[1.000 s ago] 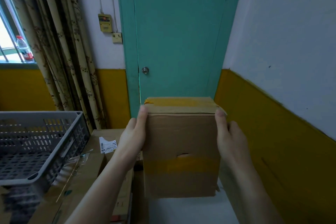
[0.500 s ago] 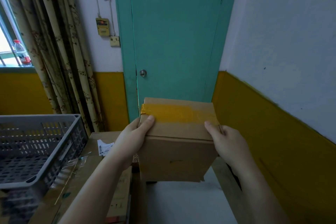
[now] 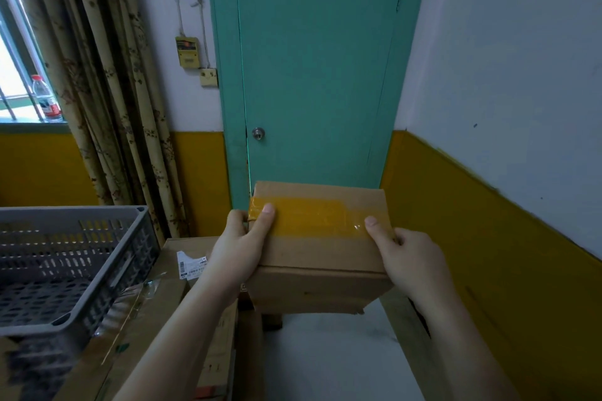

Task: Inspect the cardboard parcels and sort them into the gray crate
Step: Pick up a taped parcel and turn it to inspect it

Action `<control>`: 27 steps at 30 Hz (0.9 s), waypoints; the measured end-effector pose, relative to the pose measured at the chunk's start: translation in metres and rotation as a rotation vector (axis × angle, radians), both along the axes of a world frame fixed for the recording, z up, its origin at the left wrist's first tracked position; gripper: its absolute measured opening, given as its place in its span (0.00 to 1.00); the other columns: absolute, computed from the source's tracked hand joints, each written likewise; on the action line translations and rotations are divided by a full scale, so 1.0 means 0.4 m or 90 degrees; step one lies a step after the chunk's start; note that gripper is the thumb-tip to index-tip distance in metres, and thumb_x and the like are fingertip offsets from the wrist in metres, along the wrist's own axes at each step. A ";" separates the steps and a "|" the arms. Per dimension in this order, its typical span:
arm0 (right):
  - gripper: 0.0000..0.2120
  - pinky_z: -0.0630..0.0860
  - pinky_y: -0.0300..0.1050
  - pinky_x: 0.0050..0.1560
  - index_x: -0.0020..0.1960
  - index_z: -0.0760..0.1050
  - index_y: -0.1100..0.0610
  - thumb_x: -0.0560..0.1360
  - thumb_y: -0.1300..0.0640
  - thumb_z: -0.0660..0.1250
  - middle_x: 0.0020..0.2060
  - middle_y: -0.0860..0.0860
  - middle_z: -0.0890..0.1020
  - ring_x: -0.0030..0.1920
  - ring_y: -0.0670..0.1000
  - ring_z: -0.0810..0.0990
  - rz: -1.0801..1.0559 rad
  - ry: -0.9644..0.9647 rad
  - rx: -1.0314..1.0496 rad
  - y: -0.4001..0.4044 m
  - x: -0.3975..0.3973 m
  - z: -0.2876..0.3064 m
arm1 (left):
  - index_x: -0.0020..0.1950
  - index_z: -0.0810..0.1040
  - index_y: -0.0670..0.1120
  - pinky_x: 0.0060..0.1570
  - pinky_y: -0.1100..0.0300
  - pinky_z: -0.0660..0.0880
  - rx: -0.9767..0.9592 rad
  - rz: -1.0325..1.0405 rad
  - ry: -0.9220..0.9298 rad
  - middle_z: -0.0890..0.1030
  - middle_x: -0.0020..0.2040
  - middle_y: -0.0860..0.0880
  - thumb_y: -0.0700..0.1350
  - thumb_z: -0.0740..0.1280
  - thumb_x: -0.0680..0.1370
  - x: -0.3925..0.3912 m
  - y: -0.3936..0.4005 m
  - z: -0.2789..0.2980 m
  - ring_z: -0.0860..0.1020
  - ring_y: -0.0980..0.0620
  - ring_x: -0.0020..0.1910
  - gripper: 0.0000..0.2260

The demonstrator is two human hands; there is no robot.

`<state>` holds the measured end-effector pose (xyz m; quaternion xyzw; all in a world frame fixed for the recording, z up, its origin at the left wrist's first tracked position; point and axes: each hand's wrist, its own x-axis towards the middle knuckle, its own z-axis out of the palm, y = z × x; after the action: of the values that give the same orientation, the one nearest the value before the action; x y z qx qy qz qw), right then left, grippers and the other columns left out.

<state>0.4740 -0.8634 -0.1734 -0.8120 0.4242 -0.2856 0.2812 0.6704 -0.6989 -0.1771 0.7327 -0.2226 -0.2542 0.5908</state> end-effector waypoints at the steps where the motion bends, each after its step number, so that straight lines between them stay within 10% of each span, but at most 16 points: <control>1: 0.34 0.70 0.46 0.34 0.40 0.79 0.58 0.76 0.28 0.55 0.34 0.50 0.80 0.36 0.48 0.78 0.006 0.007 -0.006 -0.002 0.001 -0.004 | 0.69 0.66 0.57 0.57 0.47 0.78 0.003 0.000 -0.021 0.76 0.58 0.55 0.69 0.61 0.78 0.000 -0.002 -0.006 0.78 0.49 0.57 0.25; 4: 0.32 0.71 0.46 0.34 0.40 0.81 0.59 0.78 0.31 0.58 0.35 0.53 0.82 0.36 0.49 0.79 0.009 -0.011 -0.019 -0.006 -0.003 -0.009 | 0.80 0.61 0.59 0.64 0.48 0.74 -0.012 -0.022 -0.032 0.74 0.58 0.60 0.67 0.60 0.80 0.003 -0.004 -0.022 0.76 0.51 0.59 0.30; 14: 0.32 0.63 0.43 0.30 0.36 0.73 0.54 0.74 0.26 0.54 0.32 0.48 0.77 0.34 0.47 0.75 -0.054 -0.001 -0.049 0.009 0.015 0.006 | 0.63 0.67 0.57 0.46 0.53 0.76 -0.022 0.019 -0.071 0.76 0.55 0.54 0.74 0.59 0.73 -0.005 -0.010 -0.008 0.77 0.52 0.53 0.27; 20: 0.31 0.60 0.44 0.29 0.33 0.70 0.55 0.74 0.27 0.55 0.29 0.49 0.75 0.31 0.48 0.75 -0.026 -0.018 -0.077 0.010 0.019 0.006 | 0.64 0.68 0.62 0.54 0.60 0.77 -0.065 -0.027 -0.126 0.80 0.56 0.60 0.71 0.58 0.73 0.000 -0.009 -0.026 0.79 0.59 0.55 0.23; 23: 0.34 0.63 0.43 0.30 0.33 0.72 0.54 0.71 0.23 0.52 0.30 0.48 0.77 0.33 0.47 0.76 -0.027 -0.038 -0.045 0.006 0.017 0.008 | 0.63 0.70 0.64 0.59 0.49 0.80 -0.081 -0.031 -0.088 0.81 0.60 0.56 0.72 0.63 0.73 0.012 -0.001 -0.028 0.82 0.53 0.57 0.22; 27: 0.32 0.68 0.41 0.33 0.43 0.74 0.47 0.71 0.21 0.50 0.35 0.41 0.78 0.38 0.43 0.76 -0.027 -0.031 -0.089 0.008 0.026 0.004 | 0.56 0.68 0.66 0.48 0.53 0.80 -0.070 -0.020 -0.097 0.79 0.57 0.56 0.80 0.62 0.68 0.004 0.001 -0.014 0.80 0.54 0.54 0.25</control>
<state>0.4842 -0.8601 -0.1716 -0.8133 0.4135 -0.3399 0.2280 0.6719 -0.6984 -0.1827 0.7126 -0.2919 -0.1946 0.6076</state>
